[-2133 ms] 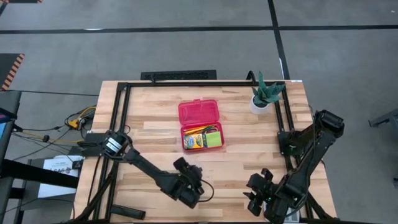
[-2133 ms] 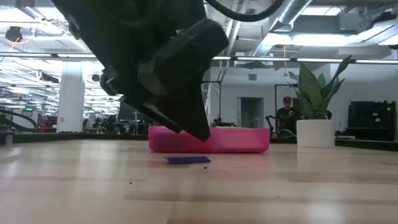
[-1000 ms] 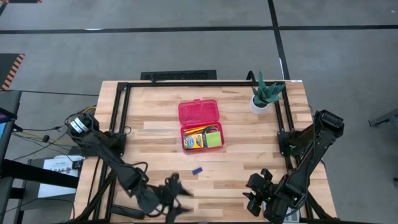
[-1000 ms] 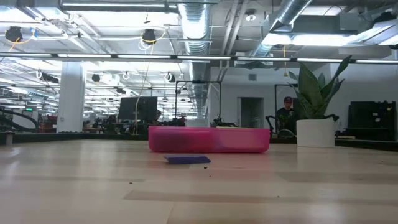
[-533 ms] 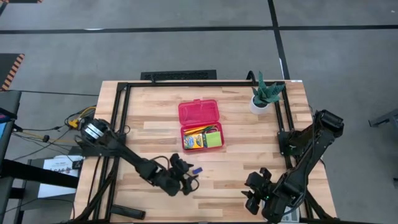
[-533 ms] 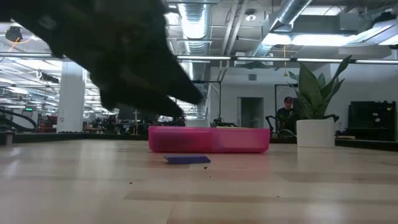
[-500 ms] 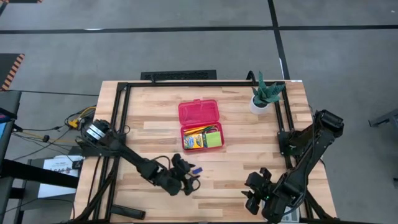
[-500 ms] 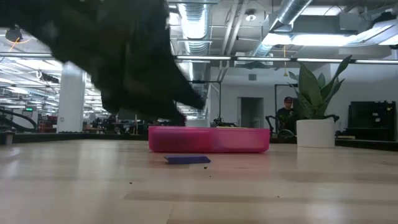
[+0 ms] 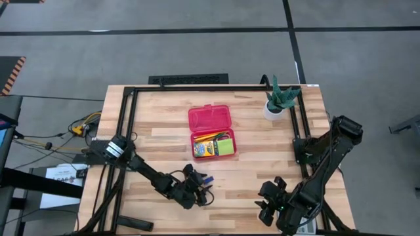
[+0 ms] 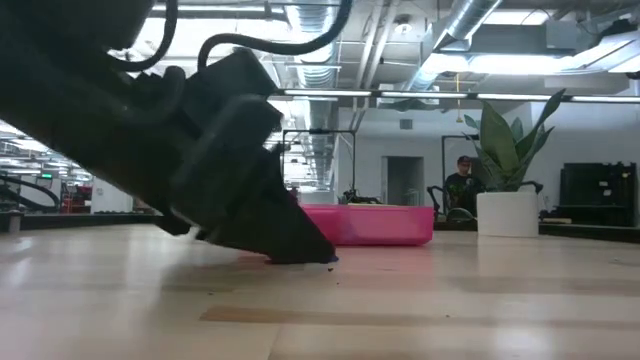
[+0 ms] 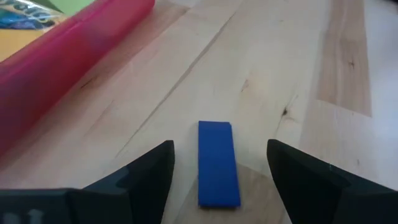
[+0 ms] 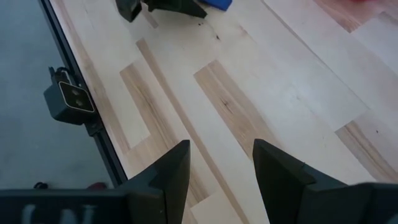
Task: Pack school essentials
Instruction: Put the blue eraser into the supply box
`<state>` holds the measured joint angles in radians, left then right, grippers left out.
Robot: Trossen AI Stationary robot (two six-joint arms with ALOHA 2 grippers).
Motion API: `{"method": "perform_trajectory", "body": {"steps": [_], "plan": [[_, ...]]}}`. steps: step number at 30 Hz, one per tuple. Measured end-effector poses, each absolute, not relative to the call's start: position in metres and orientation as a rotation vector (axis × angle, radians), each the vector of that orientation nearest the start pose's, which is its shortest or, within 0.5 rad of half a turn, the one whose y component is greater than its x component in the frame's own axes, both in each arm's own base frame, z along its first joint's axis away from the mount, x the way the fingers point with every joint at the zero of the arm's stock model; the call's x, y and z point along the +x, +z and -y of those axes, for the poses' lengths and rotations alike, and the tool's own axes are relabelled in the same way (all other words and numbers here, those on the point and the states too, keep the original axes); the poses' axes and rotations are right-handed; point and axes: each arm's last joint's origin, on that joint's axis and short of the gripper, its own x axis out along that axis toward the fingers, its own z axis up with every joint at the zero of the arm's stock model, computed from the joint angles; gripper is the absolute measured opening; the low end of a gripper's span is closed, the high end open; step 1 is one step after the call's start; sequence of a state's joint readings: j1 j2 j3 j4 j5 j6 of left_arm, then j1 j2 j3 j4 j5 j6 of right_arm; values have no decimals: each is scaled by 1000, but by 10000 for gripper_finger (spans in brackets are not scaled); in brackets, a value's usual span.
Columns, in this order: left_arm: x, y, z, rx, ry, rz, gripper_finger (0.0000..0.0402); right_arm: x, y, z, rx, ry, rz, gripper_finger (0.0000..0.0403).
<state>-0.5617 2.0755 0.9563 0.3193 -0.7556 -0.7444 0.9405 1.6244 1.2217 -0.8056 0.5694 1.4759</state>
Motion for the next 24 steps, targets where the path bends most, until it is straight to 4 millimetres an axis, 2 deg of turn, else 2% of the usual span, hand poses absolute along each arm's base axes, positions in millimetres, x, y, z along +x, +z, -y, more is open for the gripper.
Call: {"method": "perform_trajectory", "body": {"steps": [4,6,8,13,18,24], "plan": [[330,65,184,-202,425,-518,245,199,240,-246,538,-348,-858,182],[333,62,185,-180,438,-534,222,199,240,-246,537,-348,-858,182],[333,61,185,-167,461,-558,179,199,240,-246,538,-348,-860,182],[330,57,181,-188,506,-599,39,199,240,-246,538,-348,-860,182],[332,58,181,-250,523,-572,38,199,240,-246,538,-348,-860,182],[339,91,186,-305,425,-592,38,198,240,-247,540,-344,-860,182]]}}
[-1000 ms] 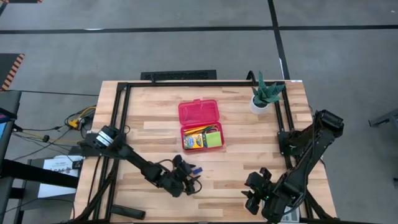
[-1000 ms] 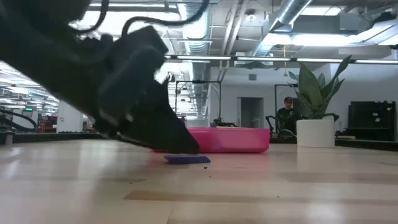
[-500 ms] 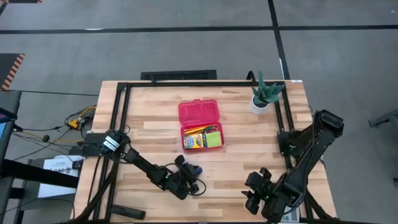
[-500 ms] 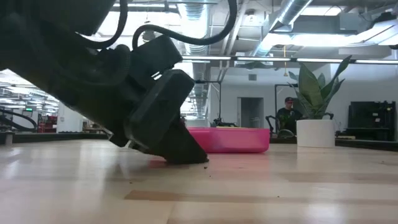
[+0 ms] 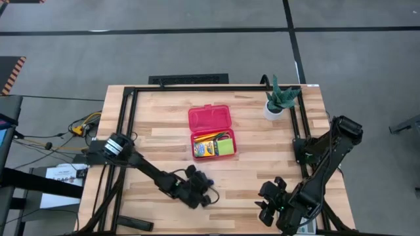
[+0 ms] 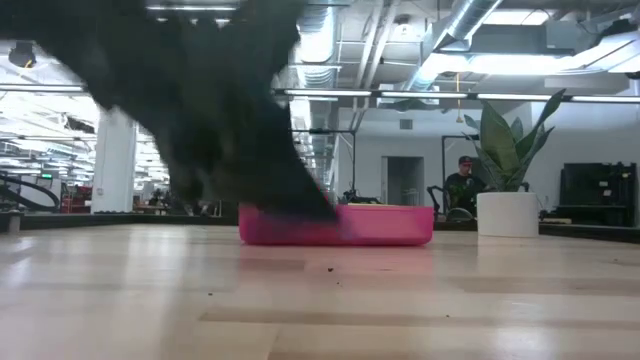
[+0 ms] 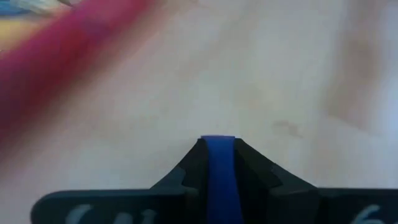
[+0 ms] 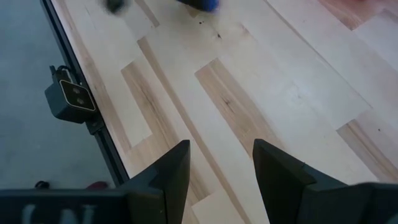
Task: Pack school essentials
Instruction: Put the blue eraser into the supply box
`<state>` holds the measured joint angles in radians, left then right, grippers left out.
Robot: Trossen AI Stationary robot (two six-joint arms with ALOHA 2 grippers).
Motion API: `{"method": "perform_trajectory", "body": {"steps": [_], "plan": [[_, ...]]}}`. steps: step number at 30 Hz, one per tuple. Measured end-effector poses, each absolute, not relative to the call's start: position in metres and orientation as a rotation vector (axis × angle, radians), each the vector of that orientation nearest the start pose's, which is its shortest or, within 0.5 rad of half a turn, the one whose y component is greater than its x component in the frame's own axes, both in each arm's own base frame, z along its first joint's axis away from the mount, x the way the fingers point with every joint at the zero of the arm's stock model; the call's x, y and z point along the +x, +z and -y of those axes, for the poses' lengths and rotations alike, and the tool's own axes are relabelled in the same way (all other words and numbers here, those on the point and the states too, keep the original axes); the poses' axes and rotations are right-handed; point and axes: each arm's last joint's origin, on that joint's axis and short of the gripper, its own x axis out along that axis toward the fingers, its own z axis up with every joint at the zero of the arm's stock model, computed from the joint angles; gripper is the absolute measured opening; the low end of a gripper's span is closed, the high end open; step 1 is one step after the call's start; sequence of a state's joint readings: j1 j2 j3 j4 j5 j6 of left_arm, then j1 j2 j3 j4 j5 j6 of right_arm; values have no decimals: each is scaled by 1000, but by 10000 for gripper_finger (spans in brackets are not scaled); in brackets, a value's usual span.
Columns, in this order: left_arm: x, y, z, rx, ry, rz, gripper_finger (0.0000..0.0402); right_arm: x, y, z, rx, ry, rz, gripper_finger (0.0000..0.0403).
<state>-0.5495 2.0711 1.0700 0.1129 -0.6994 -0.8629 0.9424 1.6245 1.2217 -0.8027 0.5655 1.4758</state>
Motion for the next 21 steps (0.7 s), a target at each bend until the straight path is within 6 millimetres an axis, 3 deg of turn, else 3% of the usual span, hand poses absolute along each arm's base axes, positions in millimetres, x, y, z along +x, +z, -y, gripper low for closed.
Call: {"method": "perform_trajectory", "body": {"steps": [4,8,11,18,21], "plan": [[340,127,190,-361,351,-542,38,198,240,-246,531,-343,-856,182],[339,144,180,-342,384,-518,38,199,240,-246,525,-345,-857,182],[337,171,170,-325,386,-490,38,199,240,-246,525,-345,-855,182],[341,211,106,-121,466,-529,38,199,240,-246,518,-342,-855,182],[344,216,72,-47,483,-598,41,199,240,-246,516,-343,-855,182]]}}
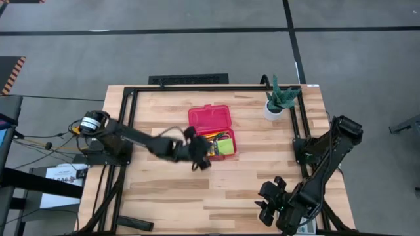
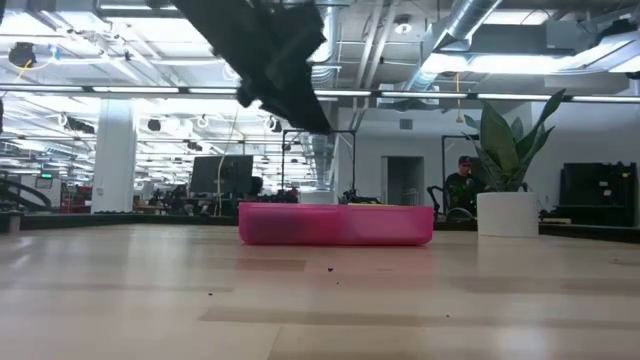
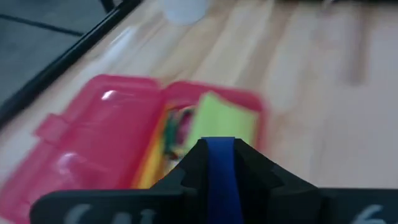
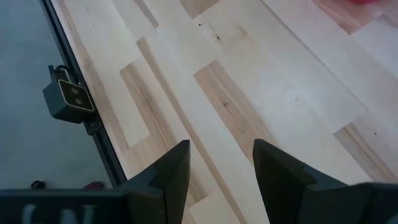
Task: Pack school essentials
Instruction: Put the blue eraser into the supply box
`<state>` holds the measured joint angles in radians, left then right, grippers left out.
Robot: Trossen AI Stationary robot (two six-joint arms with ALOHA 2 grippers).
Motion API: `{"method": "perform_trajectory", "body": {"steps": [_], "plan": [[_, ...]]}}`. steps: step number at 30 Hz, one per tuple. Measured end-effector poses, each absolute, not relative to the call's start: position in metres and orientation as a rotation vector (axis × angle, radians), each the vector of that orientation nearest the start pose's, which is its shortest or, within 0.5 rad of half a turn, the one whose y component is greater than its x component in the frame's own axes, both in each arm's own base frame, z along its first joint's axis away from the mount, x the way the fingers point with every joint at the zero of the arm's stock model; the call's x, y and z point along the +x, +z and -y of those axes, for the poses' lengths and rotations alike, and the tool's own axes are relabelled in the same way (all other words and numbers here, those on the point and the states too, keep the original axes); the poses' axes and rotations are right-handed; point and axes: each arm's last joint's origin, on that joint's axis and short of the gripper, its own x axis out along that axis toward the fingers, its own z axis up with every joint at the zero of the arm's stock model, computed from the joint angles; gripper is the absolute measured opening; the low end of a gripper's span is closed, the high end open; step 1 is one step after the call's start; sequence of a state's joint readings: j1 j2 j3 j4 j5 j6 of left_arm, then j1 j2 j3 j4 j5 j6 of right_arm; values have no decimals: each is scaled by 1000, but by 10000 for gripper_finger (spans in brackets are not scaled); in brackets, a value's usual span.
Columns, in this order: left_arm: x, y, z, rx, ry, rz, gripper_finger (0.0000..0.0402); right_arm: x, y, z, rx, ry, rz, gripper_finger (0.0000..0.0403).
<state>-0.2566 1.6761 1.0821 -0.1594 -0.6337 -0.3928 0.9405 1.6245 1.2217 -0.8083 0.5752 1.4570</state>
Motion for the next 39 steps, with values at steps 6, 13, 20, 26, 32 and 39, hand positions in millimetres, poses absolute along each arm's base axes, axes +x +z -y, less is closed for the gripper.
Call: {"method": "perform_trajectory", "body": {"steps": [6,13,20,26,32,39], "plan": [[348,209,24,22,413,-707,38,197,240,-247,510,-338,-858,182],[337,182,-11,-25,395,-737,51,195,239,-245,486,-352,-870,182],[333,171,-18,-75,296,-729,43,194,239,-243,469,-363,-878,182],[339,161,-20,-39,306,-729,50,194,238,-243,469,-364,-878,182],[343,144,-25,-48,328,-756,50,194,238,-243,475,-366,-878,182],[345,141,-28,-47,289,-756,53,192,238,-245,472,-362,-881,182]]}}
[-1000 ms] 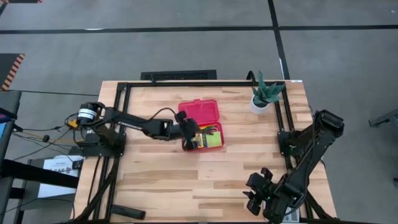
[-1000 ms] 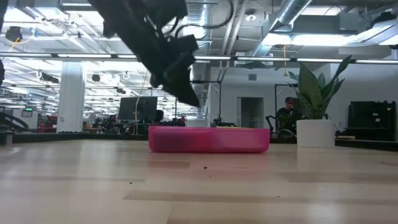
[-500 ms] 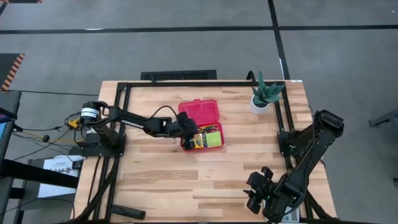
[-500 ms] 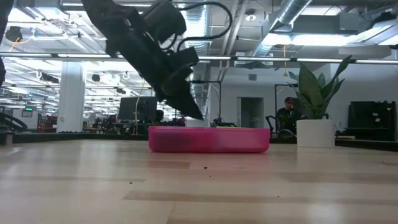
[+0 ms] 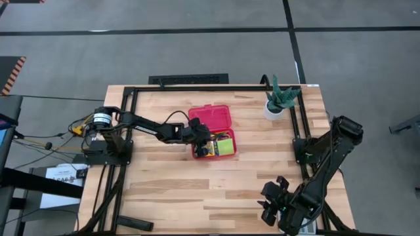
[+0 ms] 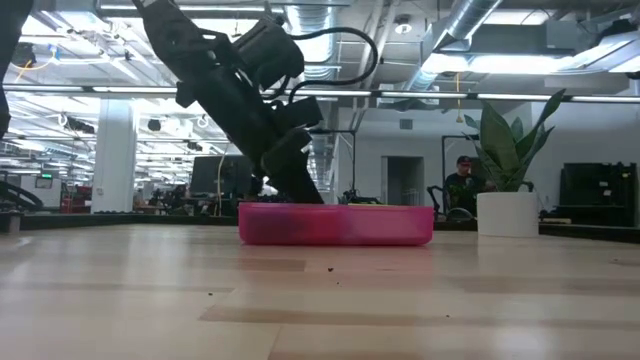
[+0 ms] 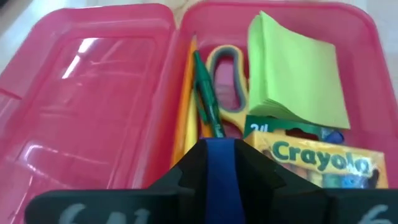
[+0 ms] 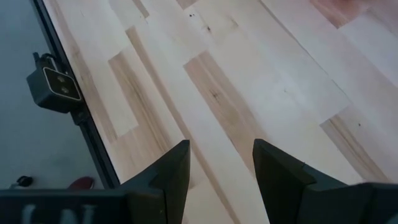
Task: Pack school essentials
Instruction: Put the blue eraser into the supply box, then close the supply box
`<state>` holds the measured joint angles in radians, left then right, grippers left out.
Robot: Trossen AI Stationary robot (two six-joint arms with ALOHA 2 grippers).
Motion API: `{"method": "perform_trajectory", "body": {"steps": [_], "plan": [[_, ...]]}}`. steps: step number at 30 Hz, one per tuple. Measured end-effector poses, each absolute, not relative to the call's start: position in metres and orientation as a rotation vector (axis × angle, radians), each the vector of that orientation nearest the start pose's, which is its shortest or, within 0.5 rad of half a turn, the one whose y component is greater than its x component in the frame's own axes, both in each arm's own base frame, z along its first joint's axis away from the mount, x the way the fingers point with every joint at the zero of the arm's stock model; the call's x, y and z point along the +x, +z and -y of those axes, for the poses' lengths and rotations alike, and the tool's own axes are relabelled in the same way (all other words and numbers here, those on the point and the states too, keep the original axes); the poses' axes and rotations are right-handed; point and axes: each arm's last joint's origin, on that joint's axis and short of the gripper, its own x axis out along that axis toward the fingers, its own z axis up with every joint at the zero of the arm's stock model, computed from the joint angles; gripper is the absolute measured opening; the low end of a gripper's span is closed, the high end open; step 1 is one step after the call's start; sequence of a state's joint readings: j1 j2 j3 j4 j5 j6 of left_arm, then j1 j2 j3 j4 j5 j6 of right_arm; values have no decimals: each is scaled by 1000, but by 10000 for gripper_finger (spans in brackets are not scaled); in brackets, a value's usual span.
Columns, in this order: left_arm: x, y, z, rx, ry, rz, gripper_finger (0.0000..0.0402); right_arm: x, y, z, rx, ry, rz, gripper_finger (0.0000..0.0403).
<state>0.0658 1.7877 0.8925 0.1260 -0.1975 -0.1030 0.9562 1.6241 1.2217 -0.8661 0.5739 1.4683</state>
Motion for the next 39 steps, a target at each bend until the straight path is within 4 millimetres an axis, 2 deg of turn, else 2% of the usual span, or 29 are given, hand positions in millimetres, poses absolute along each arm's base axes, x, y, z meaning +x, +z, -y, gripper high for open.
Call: {"method": "perform_trajectory", "body": {"steps": [6,15,18,21,25,27,30,33,35,39], "plan": [[344,140,-30,-40,287,-767,78,192,238,-244,472,-363,-880,182],[346,143,-30,-19,271,-774,158,192,238,-244,471,-363,-880,182],[349,147,-30,-34,277,-796,185,192,238,-244,469,-361,-881,182],[352,166,-30,-78,296,-810,203,193,238,-244,470,-365,-880,182],[353,216,-28,-132,244,-752,210,199,241,-238,482,-382,-873,182],[348,253,-26,-158,201,-683,210,203,248,-229,467,-372,-864,182],[331,315,-24,-209,172,-548,210,210,268,-211,432,-336,-835,182],[299,372,-21,-254,146,-425,210,217,302,-185,394,-290,-765,182],[272,409,-18,-260,121,-332,210,217,326,-165,346,-253,-719,182],[212,463,-13,-272,88,-128,210,207,377,-127,313,-194,-598,182]]}}
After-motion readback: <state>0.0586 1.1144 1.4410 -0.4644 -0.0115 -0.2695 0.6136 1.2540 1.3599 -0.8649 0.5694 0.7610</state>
